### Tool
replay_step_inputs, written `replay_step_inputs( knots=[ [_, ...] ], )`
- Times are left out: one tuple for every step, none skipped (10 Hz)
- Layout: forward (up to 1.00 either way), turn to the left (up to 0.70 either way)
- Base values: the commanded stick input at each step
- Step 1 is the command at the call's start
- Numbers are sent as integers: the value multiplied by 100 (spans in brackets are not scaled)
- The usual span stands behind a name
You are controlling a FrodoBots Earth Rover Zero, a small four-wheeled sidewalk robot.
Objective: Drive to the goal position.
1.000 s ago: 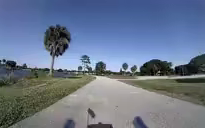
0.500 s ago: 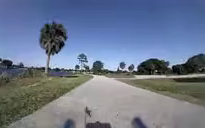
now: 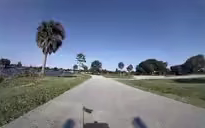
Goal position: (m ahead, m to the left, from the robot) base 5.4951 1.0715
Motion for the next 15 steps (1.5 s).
replay_step_inputs(
  knots=[
    [70, 0],
    [70, 1],
    [70, 14],
    [70, 27],
    [70, 35],
    [70, 35],
    [70, 35],
    [70, 18],
    [70, 0],
    [70, 0],
    [70, 0],
    [70, 0],
    [70, 0],
    [70, 0],
    [70, 0]
  ],
)
